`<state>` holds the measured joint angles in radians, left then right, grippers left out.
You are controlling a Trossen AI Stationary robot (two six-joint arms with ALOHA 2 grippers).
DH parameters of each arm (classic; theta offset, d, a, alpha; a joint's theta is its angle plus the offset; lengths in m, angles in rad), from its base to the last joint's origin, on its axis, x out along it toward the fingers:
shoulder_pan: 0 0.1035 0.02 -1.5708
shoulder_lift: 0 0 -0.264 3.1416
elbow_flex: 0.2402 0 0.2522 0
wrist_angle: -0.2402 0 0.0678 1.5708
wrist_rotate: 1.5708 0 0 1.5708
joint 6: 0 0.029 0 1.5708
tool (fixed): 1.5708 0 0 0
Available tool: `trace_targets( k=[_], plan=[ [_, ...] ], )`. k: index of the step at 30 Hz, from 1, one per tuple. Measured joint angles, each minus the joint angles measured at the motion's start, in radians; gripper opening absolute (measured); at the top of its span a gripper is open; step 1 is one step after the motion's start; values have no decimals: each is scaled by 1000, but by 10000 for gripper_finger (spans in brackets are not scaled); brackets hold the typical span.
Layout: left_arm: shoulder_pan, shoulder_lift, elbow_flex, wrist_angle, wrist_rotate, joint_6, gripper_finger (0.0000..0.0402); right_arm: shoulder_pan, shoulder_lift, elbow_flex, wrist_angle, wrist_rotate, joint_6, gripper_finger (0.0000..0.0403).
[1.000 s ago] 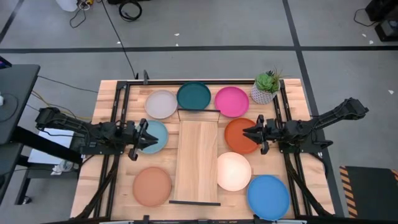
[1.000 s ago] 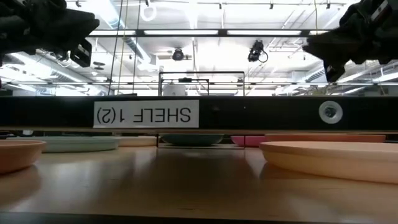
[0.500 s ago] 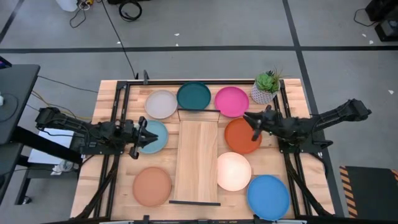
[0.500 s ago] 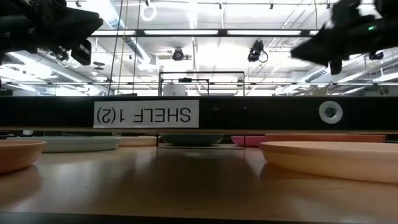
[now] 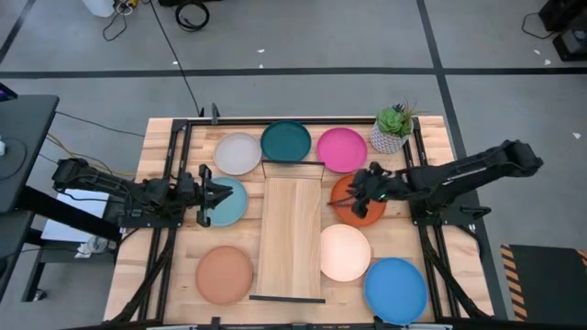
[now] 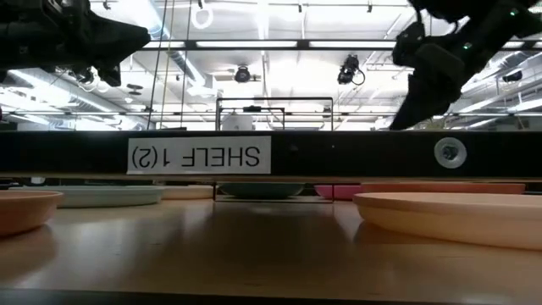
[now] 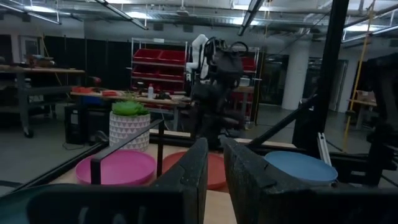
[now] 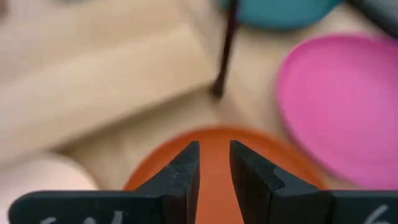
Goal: Place and stack plates onto a shelf
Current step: Put the orange plate on the shelf
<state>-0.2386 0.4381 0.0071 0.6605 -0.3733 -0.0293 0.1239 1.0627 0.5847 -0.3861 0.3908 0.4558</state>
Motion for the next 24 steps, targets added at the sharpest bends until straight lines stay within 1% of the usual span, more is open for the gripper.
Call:
trace_targets(
  k=[4,7,9,12,14,16,18,19,21,24],
  plan=[
    [0,0,0,-1,0,0,57,59,163,123,-200,-23,12,95],
    [0,0,0,0,0,0,57,109,269,212,-358,-67,-10,103],
    [0,0,0,0,0,0,57,135,328,263,-450,-97,-15,116],
    [0,0,0,1,0,0,57,165,394,316,-549,-146,-7,146],
    [0,0,0,1,0,0,57,182,424,334,-582,-181,3,171],
    [0,0,0,1,0,0,57,197,448,344,-602,-243,12,194],
    [0,0,0,1,-1,0,57,211,464,346,-606,-312,13,212],
    [0,0,0,1,-1,0,57,219,471,346,-605,-330,13,218],
    [0,0,0,1,-1,0,57,236,488,345,-607,-328,16,223],
    [0,0,0,1,-1,-1,57,255,518,345,-610,-275,7,219]
  ],
)
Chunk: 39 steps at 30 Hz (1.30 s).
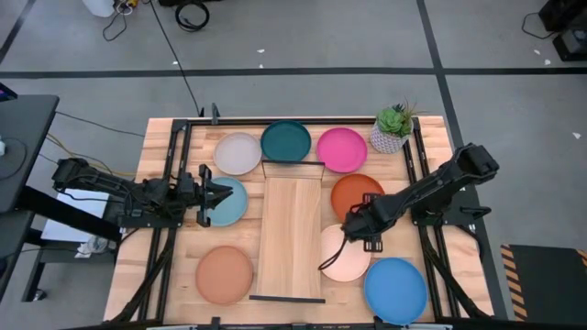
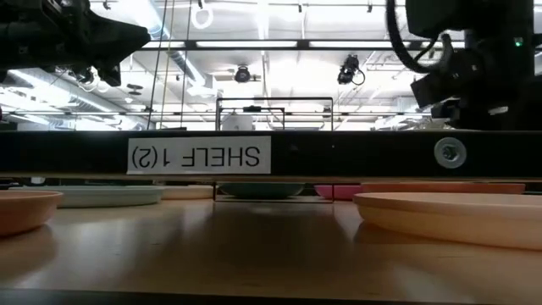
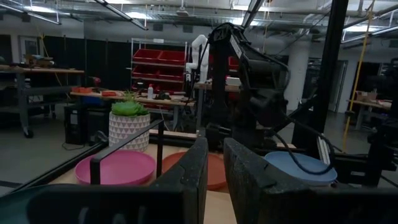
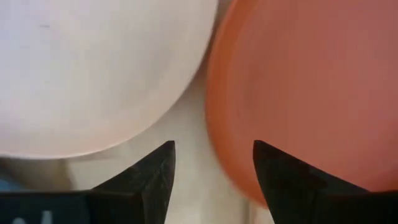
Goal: Place and stack plates onto a shelf
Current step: Put the orange plate on the shelf
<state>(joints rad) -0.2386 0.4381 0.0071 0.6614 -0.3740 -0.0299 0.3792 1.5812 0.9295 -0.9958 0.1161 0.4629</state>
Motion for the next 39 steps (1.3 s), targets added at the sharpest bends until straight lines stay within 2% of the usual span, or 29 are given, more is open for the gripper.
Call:
trace_targets(
  k=[3,7,13,19,27,39],
  plan=[
    [0,0,0,0,0,0,57,9,34,0,-2,45,-19,203],
    [0,0,0,0,0,-4,57,11,86,0,-2,47,-36,169],
    [0,0,0,0,0,-11,57,11,150,-1,-5,40,-47,93],
    [0,0,0,0,0,-20,57,11,119,-1,-51,39,-46,15],
    [0,0,0,1,0,-37,57,14,28,47,-140,29,13,23],
    [0,0,0,1,0,-37,57,62,20,336,-191,99,-109,16]
  ],
)
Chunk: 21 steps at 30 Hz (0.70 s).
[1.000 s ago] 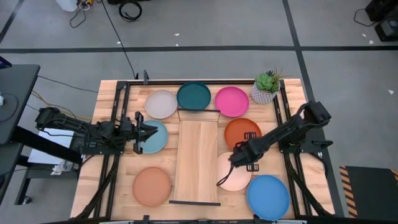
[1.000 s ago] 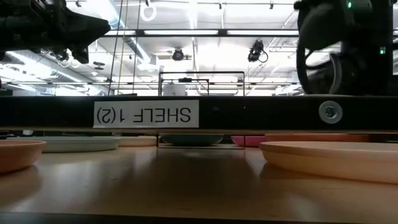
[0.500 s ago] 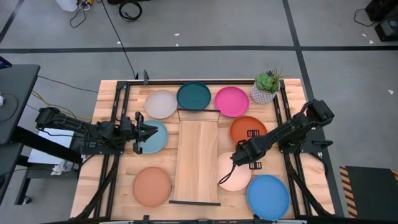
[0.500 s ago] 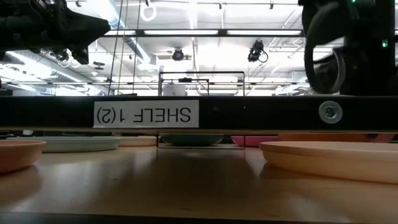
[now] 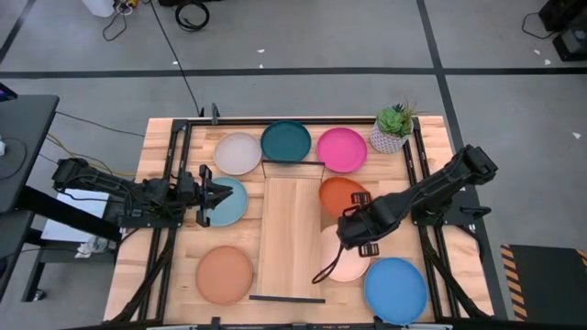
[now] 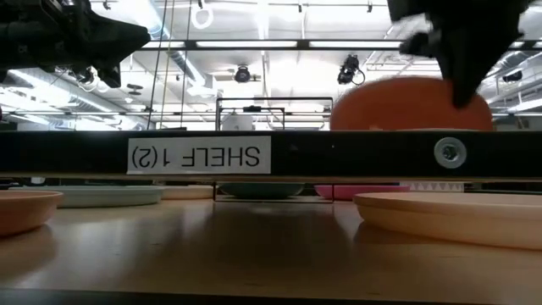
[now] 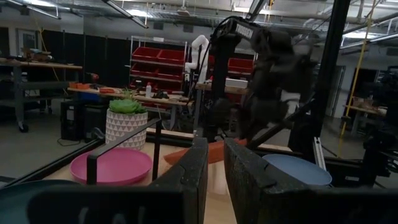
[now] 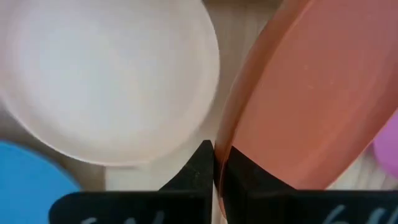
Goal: Place and stack plates onto a shelf
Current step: Put the orange plate on the shelf
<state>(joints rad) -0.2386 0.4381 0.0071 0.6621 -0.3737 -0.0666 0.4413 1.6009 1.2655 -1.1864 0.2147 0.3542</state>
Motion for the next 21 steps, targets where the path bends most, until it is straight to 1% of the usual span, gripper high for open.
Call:
trace_targets(
  k=[2,4,7,9,12,14,18,21],
  plan=[
    [0,0,0,0,0,0,57,9,0,26,28,35,-55,16],
    [0,0,0,-1,0,1,57,15,0,29,132,91,-160,16],
    [0,0,0,-5,0,23,57,14,0,14,306,133,-377,16],
    [0,0,0,-6,0,23,57,7,1,-7,430,137,-539,16],
    [0,0,0,-33,0,-35,57,-13,2,-29,564,161,-708,16],
    [0,0,0,-71,0,-88,57,-36,3,-46,617,159,-764,16],
    [0,0,0,-141,0,-170,57,-84,55,-51,632,154,-797,16],
    [0,1,36,-268,0,-220,57,-102,125,-42,609,152,-836,16]
  ],
)
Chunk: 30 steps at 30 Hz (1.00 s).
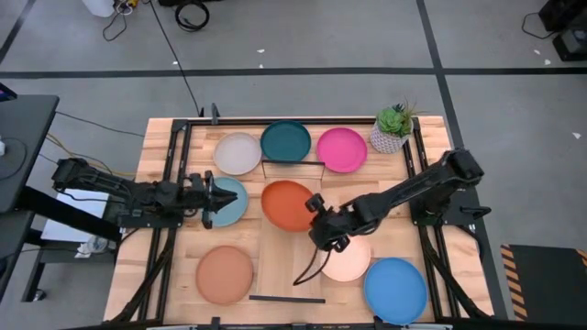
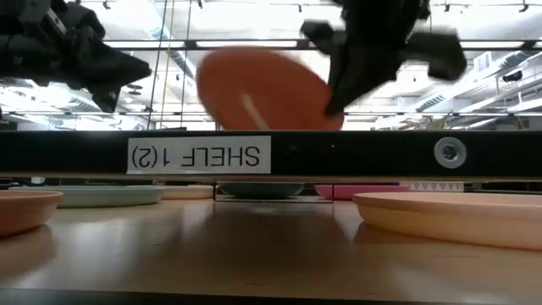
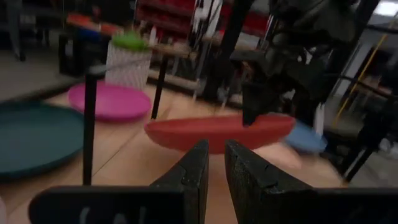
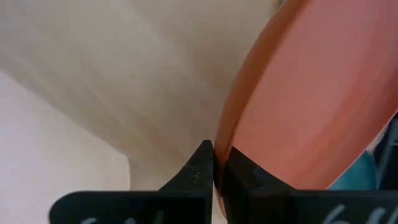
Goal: Place and stack plates onto a shelf
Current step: Put the orange plate on the shelf
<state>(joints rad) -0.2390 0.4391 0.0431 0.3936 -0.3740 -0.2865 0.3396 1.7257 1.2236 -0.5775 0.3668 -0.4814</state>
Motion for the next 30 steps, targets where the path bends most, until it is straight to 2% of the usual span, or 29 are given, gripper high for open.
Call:
trace_targets(
  k=[5,8,16,24,30],
  plan=[
    [12,1,134,-279,-5,-43,57,-4,87,57,-73,84,-68,16],
    [26,3,192,-391,-8,-44,57,-18,129,86,-113,82,-84,19],
    [58,6,213,-445,-15,-40,57,-50,193,103,-165,150,-91,35],
    [91,6,214,-473,-15,-70,58,-61,195,103,-193,123,-42,65],
    [131,6,215,-499,-15,-77,96,-59,185,103,-188,145,-44,108]
  ],
)
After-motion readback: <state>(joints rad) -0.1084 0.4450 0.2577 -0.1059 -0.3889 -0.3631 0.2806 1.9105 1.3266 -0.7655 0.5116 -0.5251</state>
